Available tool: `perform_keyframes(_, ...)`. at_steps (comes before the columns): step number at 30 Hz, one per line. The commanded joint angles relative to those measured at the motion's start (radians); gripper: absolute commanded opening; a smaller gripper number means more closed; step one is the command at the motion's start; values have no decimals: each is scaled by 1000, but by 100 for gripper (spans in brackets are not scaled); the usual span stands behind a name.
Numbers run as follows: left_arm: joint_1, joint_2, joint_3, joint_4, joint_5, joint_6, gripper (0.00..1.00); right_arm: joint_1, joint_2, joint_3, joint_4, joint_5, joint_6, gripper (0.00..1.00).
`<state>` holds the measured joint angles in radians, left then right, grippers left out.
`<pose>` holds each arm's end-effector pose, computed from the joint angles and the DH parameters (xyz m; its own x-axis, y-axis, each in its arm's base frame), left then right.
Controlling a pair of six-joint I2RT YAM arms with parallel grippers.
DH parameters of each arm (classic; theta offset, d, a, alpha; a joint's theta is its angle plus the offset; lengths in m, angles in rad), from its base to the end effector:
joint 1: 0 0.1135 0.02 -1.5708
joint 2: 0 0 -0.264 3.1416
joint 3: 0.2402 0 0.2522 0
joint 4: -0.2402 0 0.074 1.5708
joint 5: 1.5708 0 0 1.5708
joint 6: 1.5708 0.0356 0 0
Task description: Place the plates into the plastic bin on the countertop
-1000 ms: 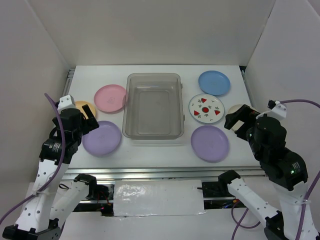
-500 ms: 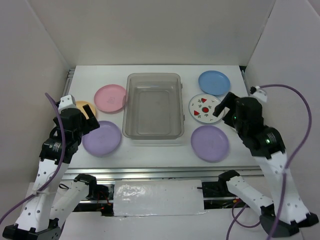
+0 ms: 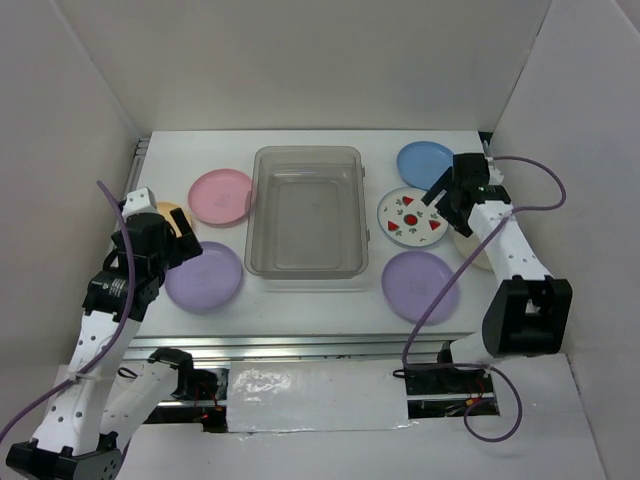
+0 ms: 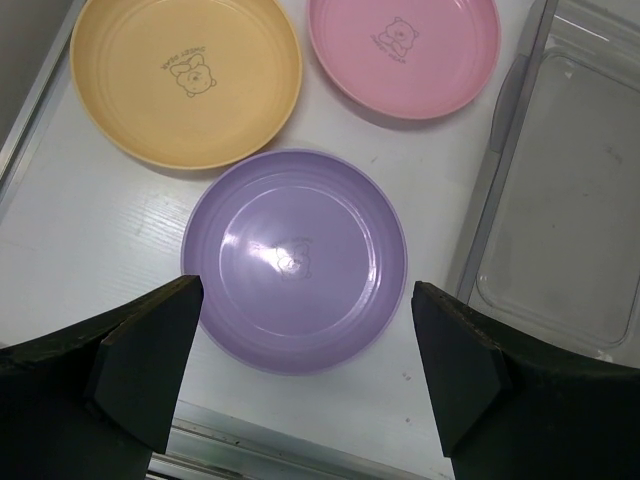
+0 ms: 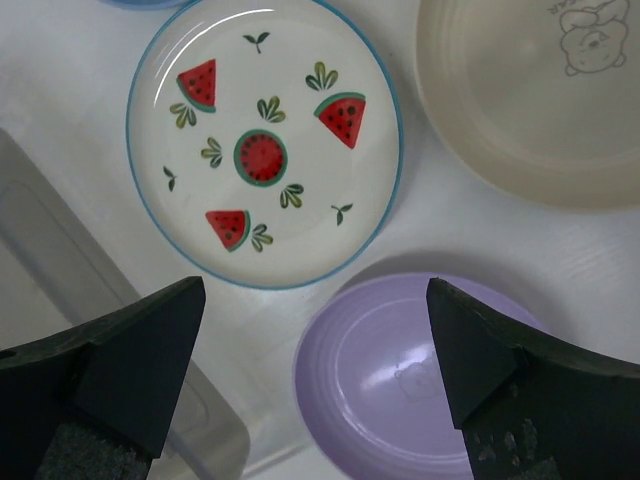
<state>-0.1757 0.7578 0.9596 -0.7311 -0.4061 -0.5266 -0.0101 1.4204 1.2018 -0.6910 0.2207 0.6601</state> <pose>0.1485 -0.0121 0.3490 -0.3418 -0.4083 -0.8465 -0.4013 0.8779 -0.2614 0.2993 -0.0108 0.2941 -0.5349 0.6038 -0.5910 0.5979 0.7648 0.2401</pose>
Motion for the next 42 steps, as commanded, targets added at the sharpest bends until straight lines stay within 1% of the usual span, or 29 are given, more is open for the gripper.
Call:
perform_keyframes(1, -4, 8, 13, 45, 26, 14, 99, -28, 69, -34, 128, -52, 47, 100)
perform_keyframes(3, -4, 8, 11, 50, 42, 22, 99, -40, 133, -47, 153, -66, 65, 100)
perform_keyframes(5, -4, 6, 11, 50, 46, 22, 99, -42, 191, -53, 156, -38, 88, 100)
perform_keyframes(6, -4, 3, 13, 53, 50, 23, 99, -47, 204, -59, 165, -28, 93, 100)
perform_keyframes(9, -5, 3, 8, 59, 70, 31, 99, -57, 250, -96, 237, -58, 81, 100)
perform_keyframes(15, -4, 26, 10, 68, 122, 51, 99, -65, 327, -119, 283, -66, 75, 97)
perform_keyframes(20, -5, 23, 8, 75, 135, 56, 99, -80, 362, -88, 252, -73, 68, 88)
perform_keyframes(22, -4, 23, 7, 75, 135, 56, 99, -88, 377, -67, 223, -83, 61, 79)
perform_keyframes(23, -4, 23, 7, 73, 135, 54, 99, -91, 383, -59, 214, -87, 61, 73)
perform_keyframes(24, -4, 20, 7, 72, 132, 54, 99, -96, 393, -48, 196, -87, 56, 64)
perform_keyframes(25, -4, 20, 7, 71, 130, 53, 99, -96, 396, -45, 189, -87, 53, 64)
perform_keyframes(26, -4, 18, 7, 70, 128, 51, 99, -99, 400, -33, 170, -81, 52, 55)
perform_keyframes(27, -4, 17, 7, 70, 127, 53, 99, -102, 410, -25, 159, -80, 47, 50)
perform_keyframes(28, -4, 11, 7, 70, 125, 53, 99, -102, 419, -21, 151, -80, 33, 39)
perform_keyframes(30, -4, 6, 5, 70, 121, 51, 99, -103, 423, -21, 142, -76, 24, 28)
perform_keyframes(31, -4, 6, 5, 71, 119, 51, 99, -105, 423, -24, 142, -78, 15, 16)
perform_keyframes(33, -5, 3, 5, 70, 116, 51, 99, -108, 416, -38, 146, -84, 13, 0)
perform_keyframes(38, -4, 14, 7, 70, 119, 51, 99, -100, 315, -70, 163, -90, 32, 0)
perform_keyframes(42, -4, 14, 7, 70, 118, 50, 99, -90, 168, -21, 122, -95, 74, 0)
